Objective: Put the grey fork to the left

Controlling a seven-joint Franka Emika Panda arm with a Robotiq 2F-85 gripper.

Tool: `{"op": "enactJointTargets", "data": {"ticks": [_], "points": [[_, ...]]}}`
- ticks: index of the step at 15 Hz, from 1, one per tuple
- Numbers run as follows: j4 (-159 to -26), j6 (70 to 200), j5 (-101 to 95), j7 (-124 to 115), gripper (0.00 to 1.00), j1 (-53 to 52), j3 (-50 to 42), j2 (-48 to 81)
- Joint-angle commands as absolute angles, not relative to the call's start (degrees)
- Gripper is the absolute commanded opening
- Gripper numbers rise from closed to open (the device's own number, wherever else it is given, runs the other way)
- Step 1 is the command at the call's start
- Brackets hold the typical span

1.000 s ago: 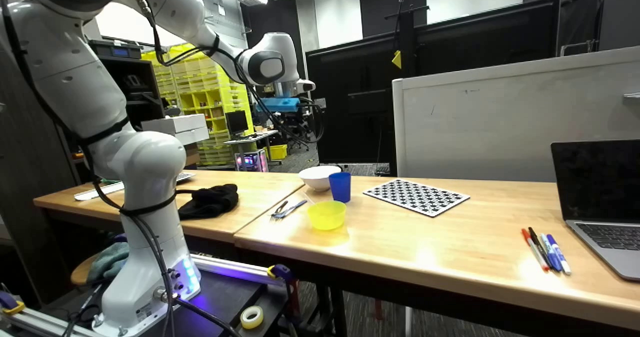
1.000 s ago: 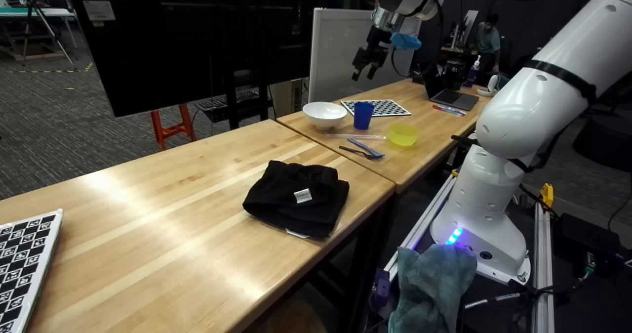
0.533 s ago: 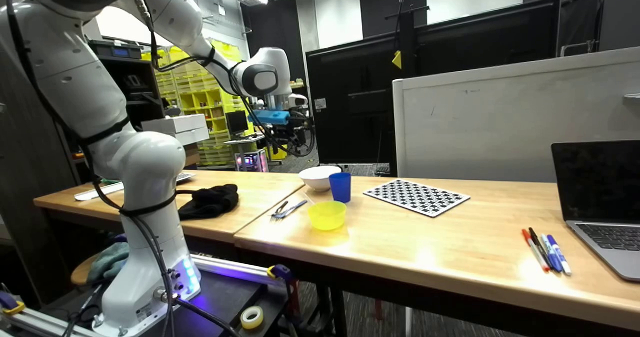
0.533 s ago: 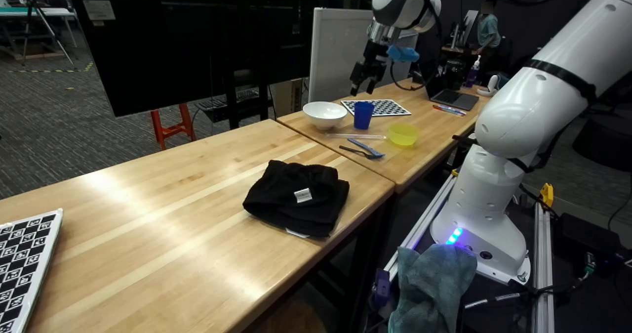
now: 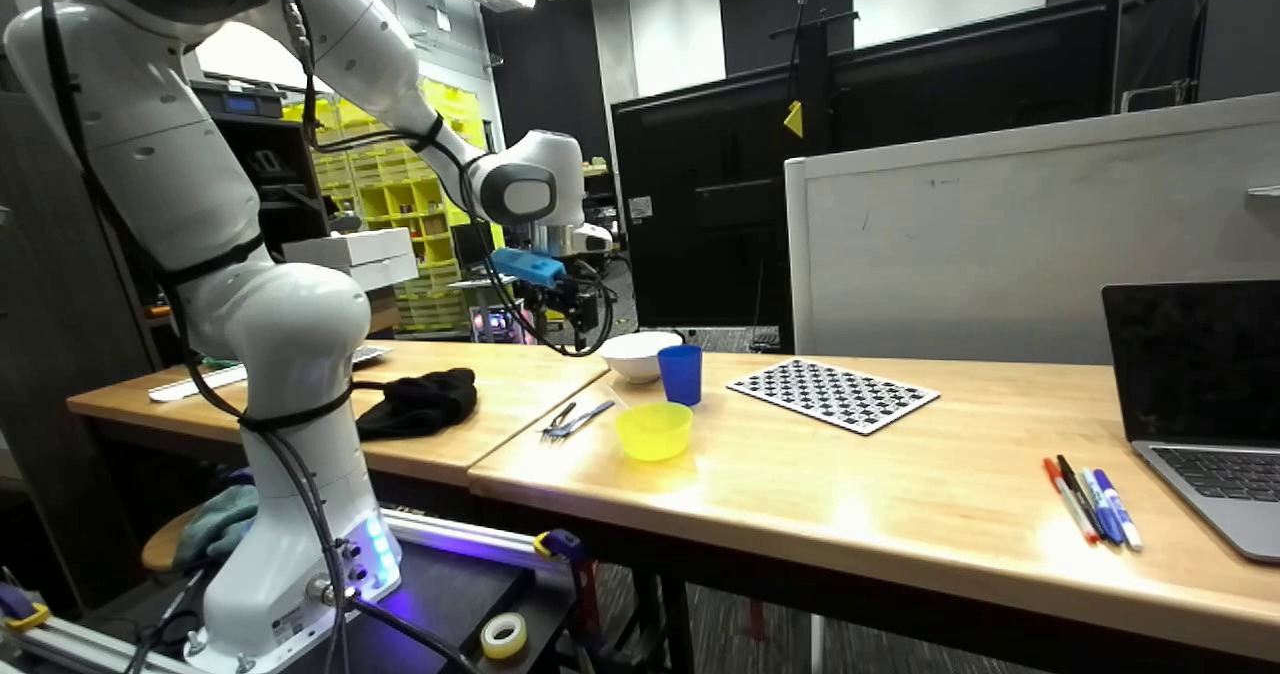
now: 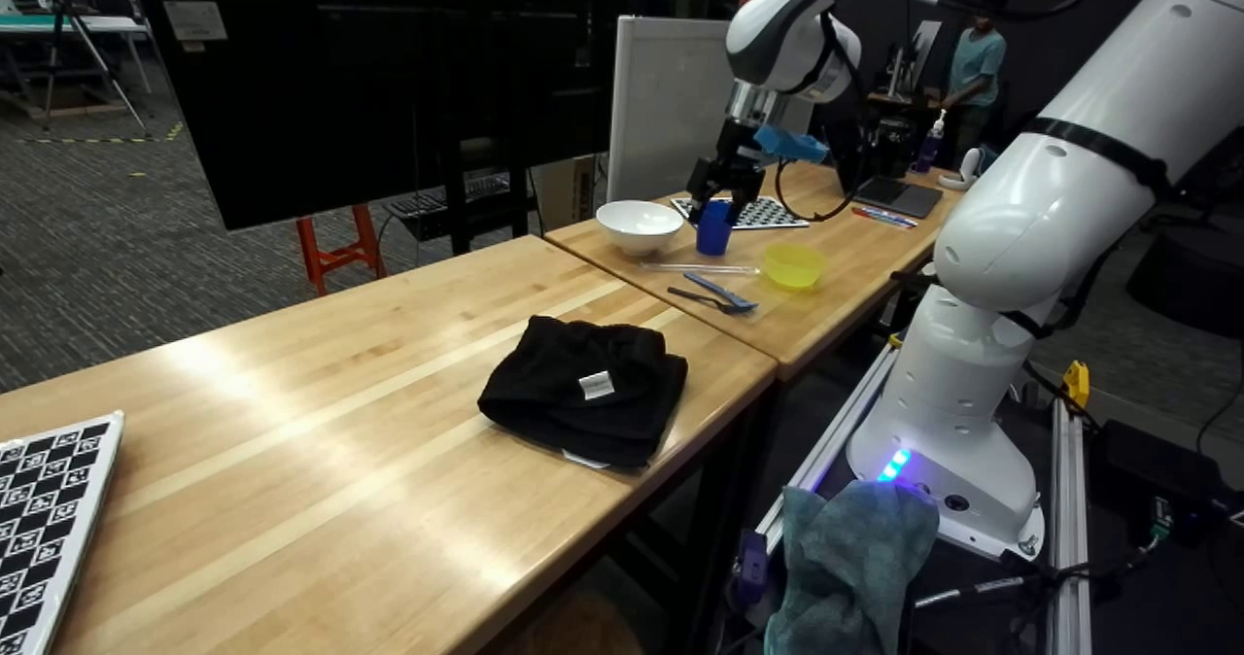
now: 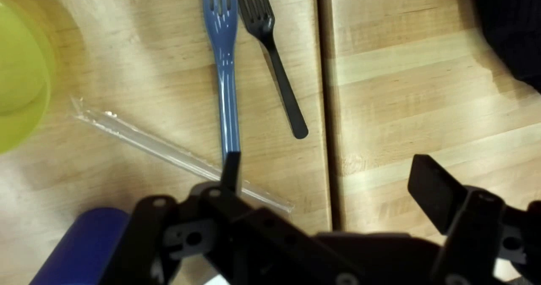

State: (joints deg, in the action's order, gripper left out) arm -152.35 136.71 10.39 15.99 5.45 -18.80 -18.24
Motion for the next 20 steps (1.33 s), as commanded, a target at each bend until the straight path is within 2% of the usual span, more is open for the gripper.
{"op": "enactJointTargets", "data": {"ticks": [1,20], "points": [[-151.93,136.7,13.26,14.98,1.0,7.12,-18.52,-15.55],[-142.28,135.81,12.13,9.34,1.0,10.67,-15.46,3.98]]}}
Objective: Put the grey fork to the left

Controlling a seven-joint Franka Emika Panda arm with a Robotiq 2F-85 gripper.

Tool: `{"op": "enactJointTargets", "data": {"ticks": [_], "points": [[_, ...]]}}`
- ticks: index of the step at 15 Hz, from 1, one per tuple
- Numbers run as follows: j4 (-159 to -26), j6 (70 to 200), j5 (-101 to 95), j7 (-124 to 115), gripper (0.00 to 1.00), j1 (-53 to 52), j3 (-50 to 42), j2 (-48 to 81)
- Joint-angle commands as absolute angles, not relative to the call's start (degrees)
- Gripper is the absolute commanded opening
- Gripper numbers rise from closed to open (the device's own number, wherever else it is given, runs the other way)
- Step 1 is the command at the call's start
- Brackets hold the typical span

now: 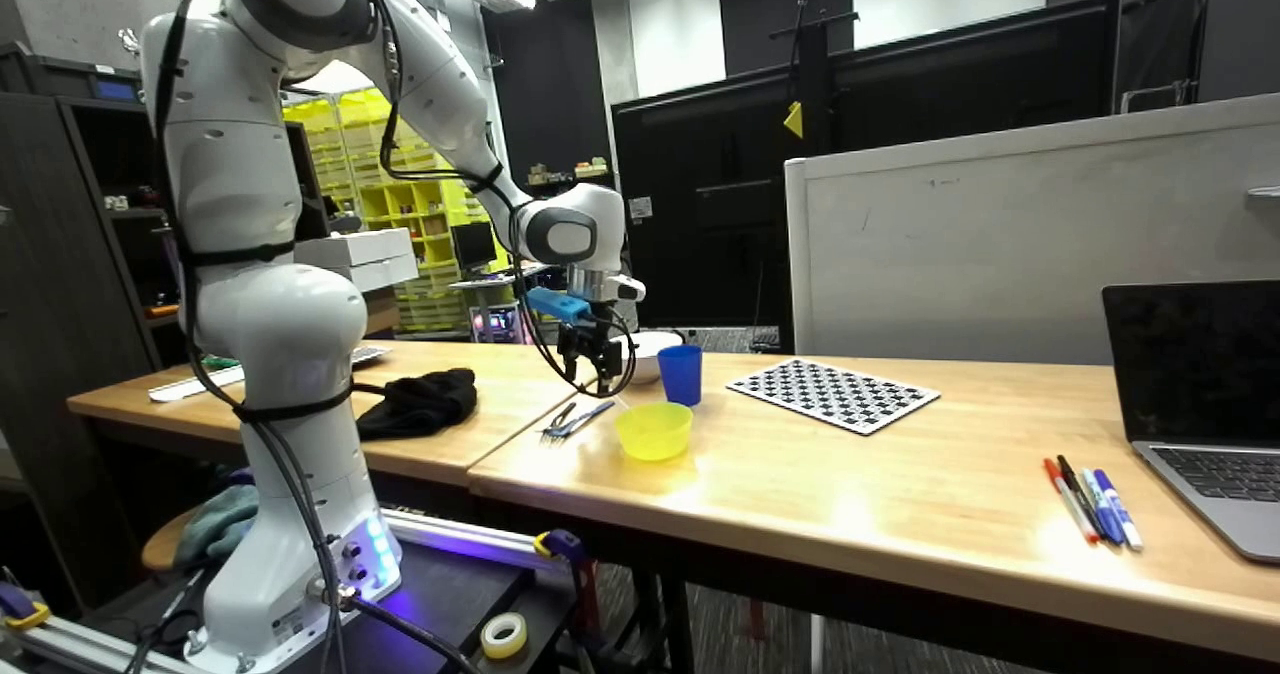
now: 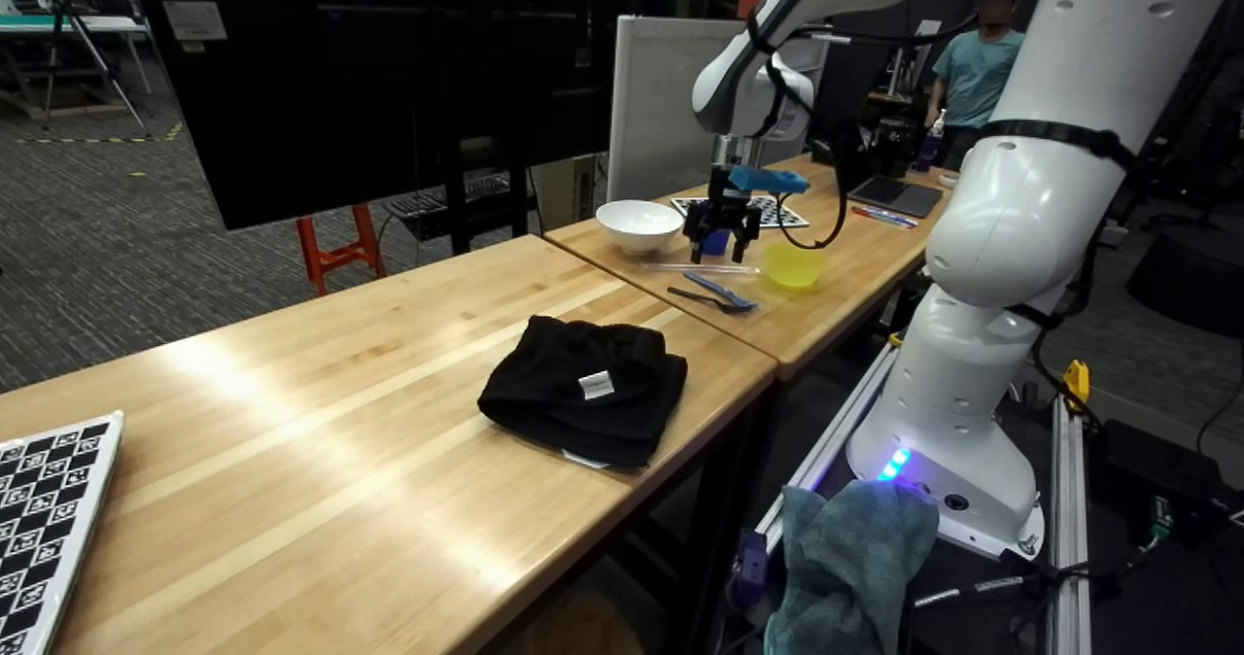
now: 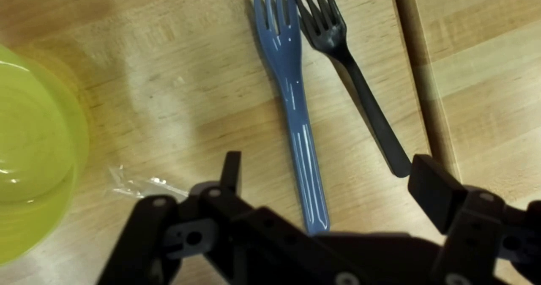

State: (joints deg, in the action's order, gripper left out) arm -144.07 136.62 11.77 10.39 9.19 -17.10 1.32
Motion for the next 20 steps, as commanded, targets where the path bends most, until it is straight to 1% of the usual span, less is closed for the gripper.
{"op": "enactJointTargets", "data": {"ticks": [1,14,15,16,19,20], "points": [[-141.85,135.76,12.34,9.17,1.0,10.81,-15.22,4.96],[-139.41,135.93,14.19,9.44,1.0,13.03,-12.58,12.06],[-139.13,135.78,14.3,9.48,0.9,13.18,-12.48,12.29],[-139.06,135.77,14.21,9.43,0.74,13.3,-12.41,12.36],[-138.59,134.9,14.29,9.41,0.6,13.93,-12.48,12.18],[-138.48,134.53,14.29,9.41,0.53,14.19,-12.53,11.97]]}}
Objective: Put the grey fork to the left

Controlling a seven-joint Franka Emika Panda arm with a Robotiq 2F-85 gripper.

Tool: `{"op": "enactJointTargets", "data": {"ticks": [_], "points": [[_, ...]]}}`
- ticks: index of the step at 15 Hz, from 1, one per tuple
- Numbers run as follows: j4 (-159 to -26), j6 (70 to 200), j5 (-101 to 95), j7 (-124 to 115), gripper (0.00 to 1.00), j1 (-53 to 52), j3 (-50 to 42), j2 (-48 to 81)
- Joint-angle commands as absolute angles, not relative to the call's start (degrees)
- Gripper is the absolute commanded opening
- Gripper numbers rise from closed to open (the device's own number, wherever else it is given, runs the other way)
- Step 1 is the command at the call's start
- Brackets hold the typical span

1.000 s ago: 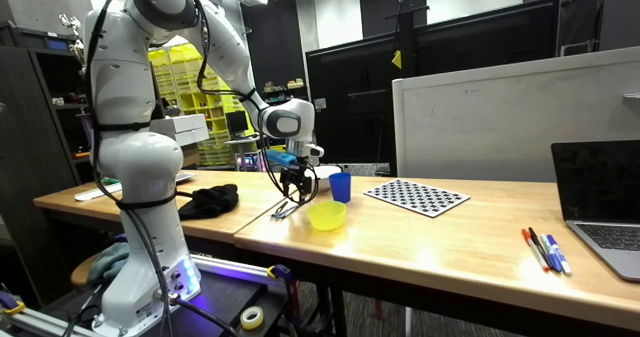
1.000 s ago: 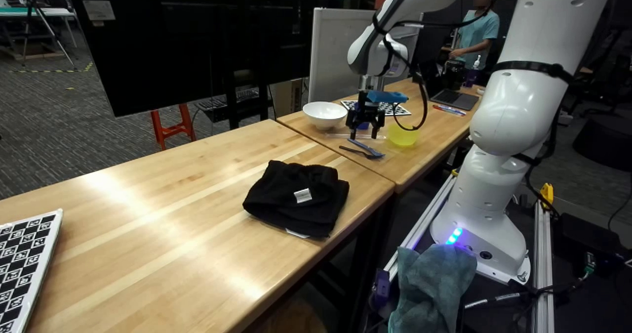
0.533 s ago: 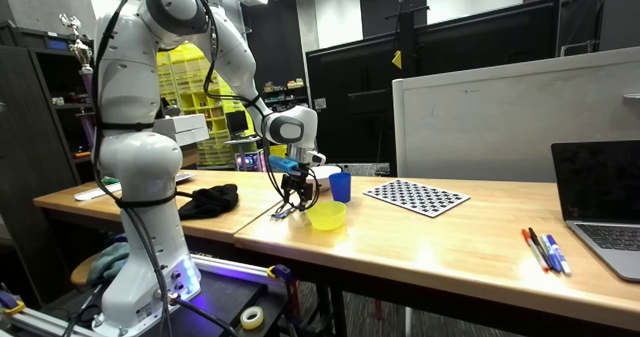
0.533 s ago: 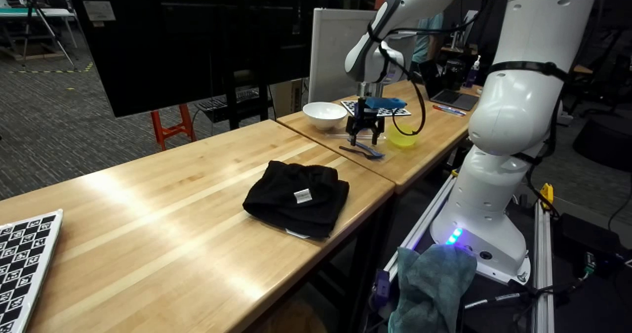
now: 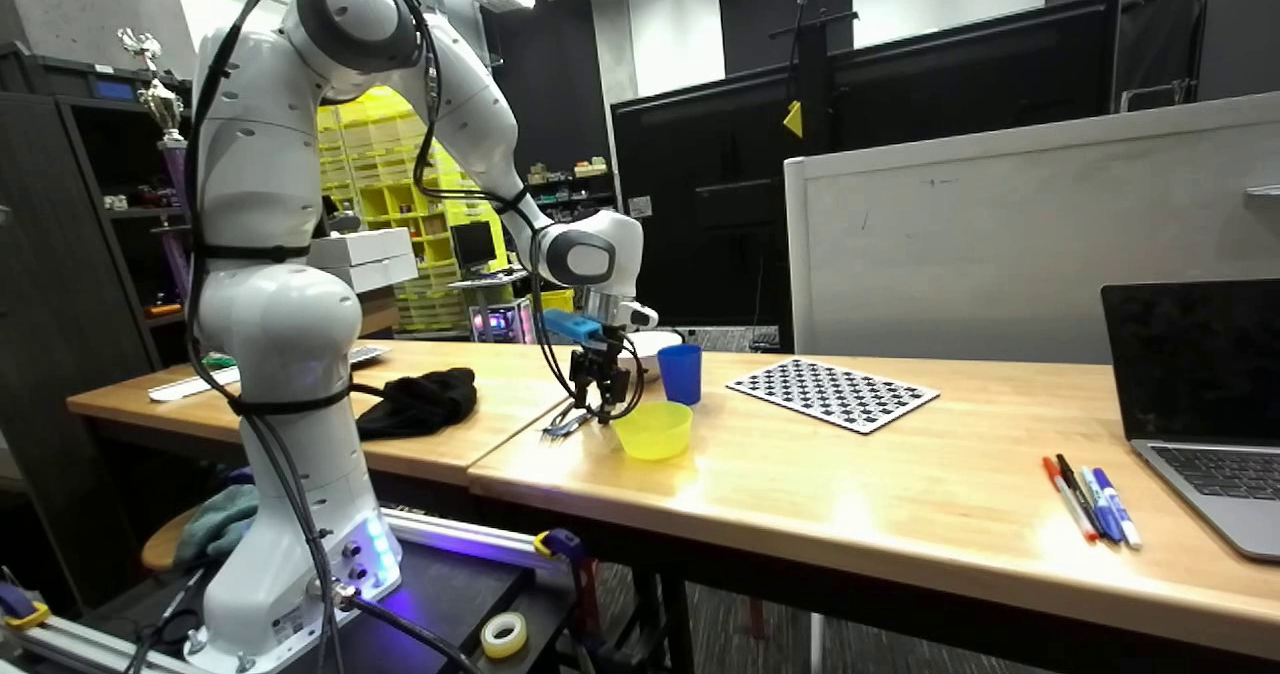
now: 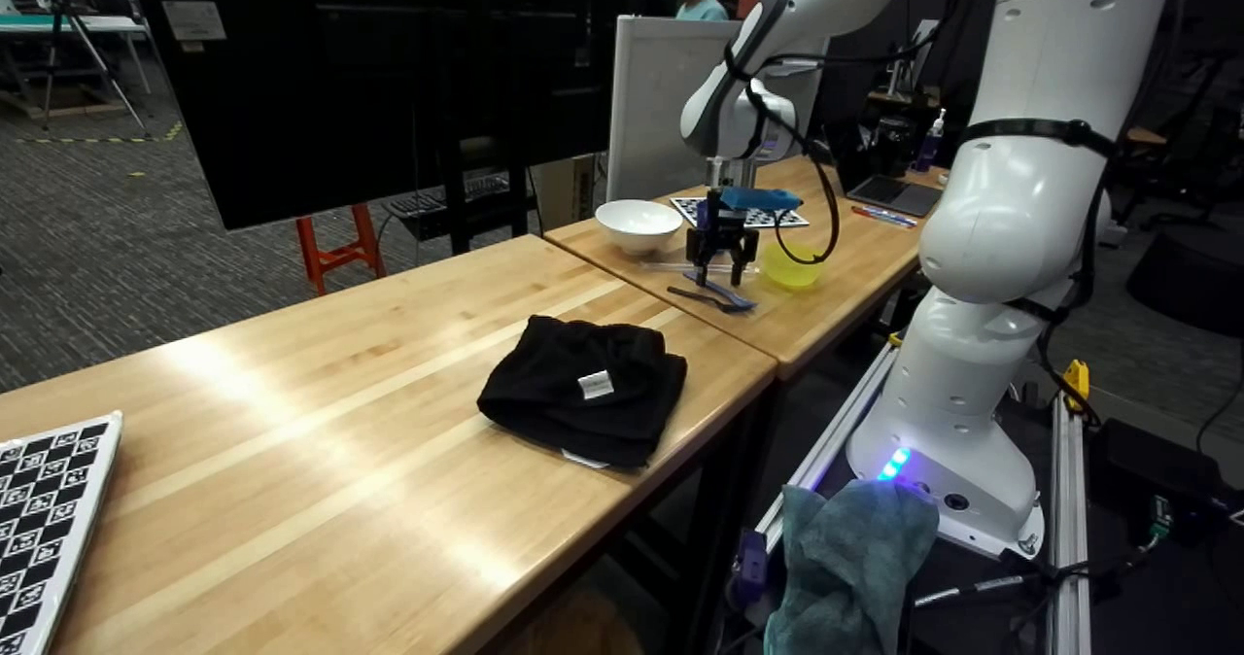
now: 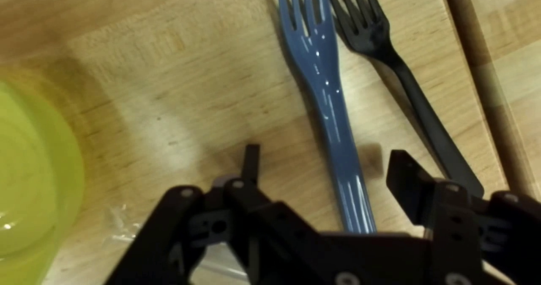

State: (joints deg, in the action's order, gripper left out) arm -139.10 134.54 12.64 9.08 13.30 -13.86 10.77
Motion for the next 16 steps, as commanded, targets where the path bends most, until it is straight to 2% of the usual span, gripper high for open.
{"op": "enactJointTargets", "data": {"ticks": [1,4,7,10,16], "points": [[-138.32,134.2,14.19,9.42,0.47,14.47,-12.62,11.82],[-138.38,133.66,13.59,9.31,0.26,15.22,-13.0,11.08],[-138.88,133.97,13.25,9.41,0.0,15.71,-13.29,9.97],[-139.28,134.32,12.8,9.4,0.04,15.65,-13.22,8.69],[-139.82,133.45,8.45,7.15,0.04,14.38,-13.2,2.52]]}}
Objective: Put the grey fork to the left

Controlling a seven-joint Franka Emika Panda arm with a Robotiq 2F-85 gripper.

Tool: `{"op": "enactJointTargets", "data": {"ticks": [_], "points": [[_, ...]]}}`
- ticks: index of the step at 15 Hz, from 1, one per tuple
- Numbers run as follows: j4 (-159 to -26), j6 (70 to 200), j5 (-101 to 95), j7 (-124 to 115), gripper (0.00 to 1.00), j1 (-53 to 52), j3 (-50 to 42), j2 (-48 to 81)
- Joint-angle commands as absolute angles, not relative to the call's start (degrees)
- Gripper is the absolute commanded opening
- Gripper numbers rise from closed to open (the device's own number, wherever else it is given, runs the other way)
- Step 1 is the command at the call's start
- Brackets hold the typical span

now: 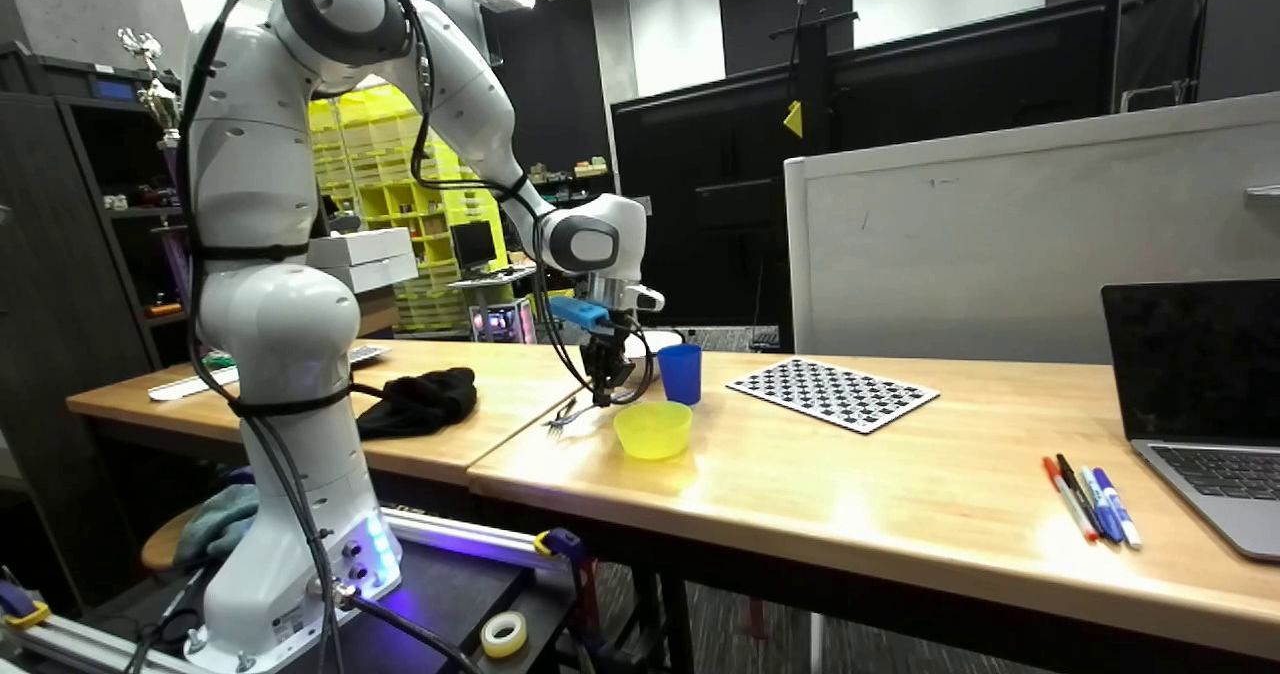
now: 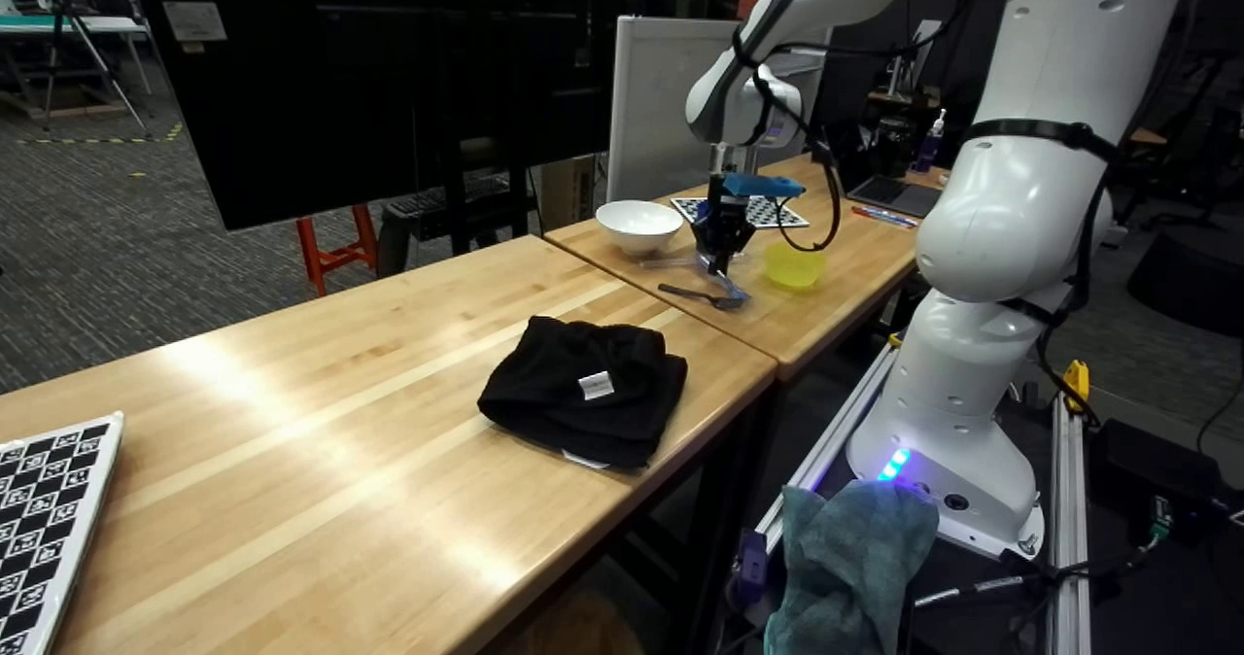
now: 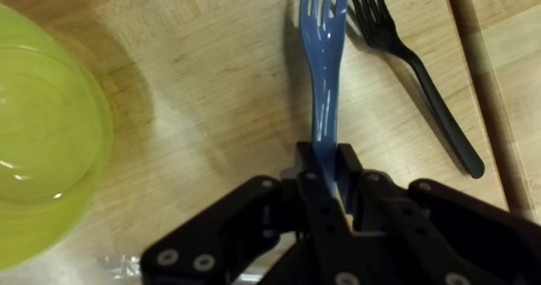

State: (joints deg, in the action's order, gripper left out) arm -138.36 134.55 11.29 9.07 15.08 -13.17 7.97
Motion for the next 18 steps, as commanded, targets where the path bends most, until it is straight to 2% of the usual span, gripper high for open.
{"op": "enactJointTargets", "data": {"ticks": [1,7,18], "points": [[-139.54,132.77,7.39,6.61,0.04,14.16,-13.19,1.42],[-136.91,128.31,5.74,7.47,0.04,11.97,-11.58,-3.93],[-125.57,125.25,9.83,9.38,0.04,3.66,-4.32,-1.01]]}}
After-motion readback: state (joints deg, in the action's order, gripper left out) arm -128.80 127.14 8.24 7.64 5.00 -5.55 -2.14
